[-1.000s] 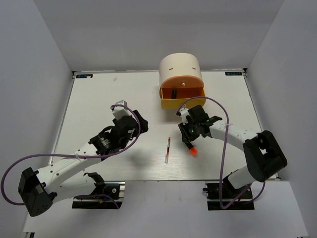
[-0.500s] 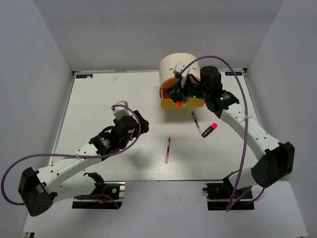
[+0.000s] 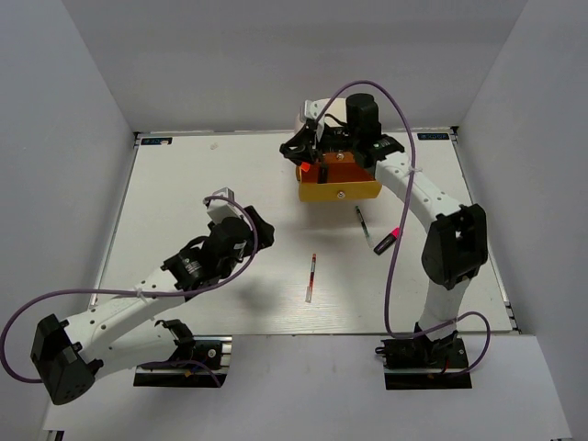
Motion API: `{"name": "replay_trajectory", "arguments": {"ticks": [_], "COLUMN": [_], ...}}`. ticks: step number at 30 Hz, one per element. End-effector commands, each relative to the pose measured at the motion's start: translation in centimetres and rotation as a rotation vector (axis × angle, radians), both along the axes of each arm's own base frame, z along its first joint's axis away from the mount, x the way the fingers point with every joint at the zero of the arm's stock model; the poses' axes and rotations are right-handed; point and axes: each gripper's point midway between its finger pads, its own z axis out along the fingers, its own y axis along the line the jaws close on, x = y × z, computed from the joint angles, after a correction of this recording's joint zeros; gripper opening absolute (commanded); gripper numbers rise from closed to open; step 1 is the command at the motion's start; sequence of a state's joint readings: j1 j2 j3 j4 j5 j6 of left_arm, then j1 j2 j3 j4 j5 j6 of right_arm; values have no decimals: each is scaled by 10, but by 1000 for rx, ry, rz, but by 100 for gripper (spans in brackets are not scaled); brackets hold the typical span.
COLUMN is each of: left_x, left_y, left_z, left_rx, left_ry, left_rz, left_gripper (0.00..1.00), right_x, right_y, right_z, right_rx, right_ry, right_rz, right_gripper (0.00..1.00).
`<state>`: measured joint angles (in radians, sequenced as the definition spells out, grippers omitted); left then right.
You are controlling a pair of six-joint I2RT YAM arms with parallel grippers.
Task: Sort the stationery into containers
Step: Place the pen in the drawer.
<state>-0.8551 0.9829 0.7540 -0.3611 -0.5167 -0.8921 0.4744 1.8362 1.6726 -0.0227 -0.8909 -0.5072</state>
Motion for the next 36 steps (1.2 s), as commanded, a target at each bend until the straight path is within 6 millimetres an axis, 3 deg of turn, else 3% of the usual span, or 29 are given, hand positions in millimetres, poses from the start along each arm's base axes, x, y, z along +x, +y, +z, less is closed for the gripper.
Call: {"name": "replay_trajectory", "arguments": {"ticks": [1, 5, 10, 18, 22, 31, 36], "left_x": [-2, -3, -3, -2, -2, 0, 1], "left_y": [6, 8, 8, 7, 7, 3, 2], "left_z": [4, 5, 3, 2, 2, 2, 3], "left_rx": [-13, -18, -18, -10, -10, -11, -3], "left_ry": [-22, -24, -24, -26, -26, -29, -31], "left_rz": [15, 27, 27, 23, 23, 11, 7], "left_gripper": [80, 80, 80, 80, 80, 80, 80], "right_x": [-16, -2, 13, 37, 28, 4, 3], "right_y": [4, 4, -4, -34, -51, -80, -86], "right_z": [35, 32, 12, -19, -13, -50, -55], "right_rx": [47, 38, -12, -67, -93, -183, -227], "right_ry": [-129, -154, -132, -63, -79, 16, -16], "right_rz": [169, 147, 118, 46, 36, 42, 44], "right_gripper": [0, 0, 0, 0, 0, 0, 0]}}
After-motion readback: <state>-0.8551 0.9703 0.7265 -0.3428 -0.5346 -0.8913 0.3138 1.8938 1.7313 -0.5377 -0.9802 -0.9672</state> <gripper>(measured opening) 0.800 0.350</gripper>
